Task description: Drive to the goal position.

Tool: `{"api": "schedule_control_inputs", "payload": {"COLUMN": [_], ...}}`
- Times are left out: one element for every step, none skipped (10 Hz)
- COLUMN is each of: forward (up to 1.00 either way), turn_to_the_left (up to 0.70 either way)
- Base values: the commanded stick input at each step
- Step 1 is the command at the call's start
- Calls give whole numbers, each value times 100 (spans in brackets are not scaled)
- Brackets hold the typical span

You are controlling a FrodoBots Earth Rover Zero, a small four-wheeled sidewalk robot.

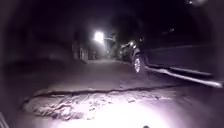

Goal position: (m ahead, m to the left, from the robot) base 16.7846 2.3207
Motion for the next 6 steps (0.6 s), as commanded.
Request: {"api": "schedule_control_inputs", "payload": {"forward": [70, 70, 70, 70, 70, 70], "turn_to_the_left": [0, 0, 0, 0, 0, 0]}}
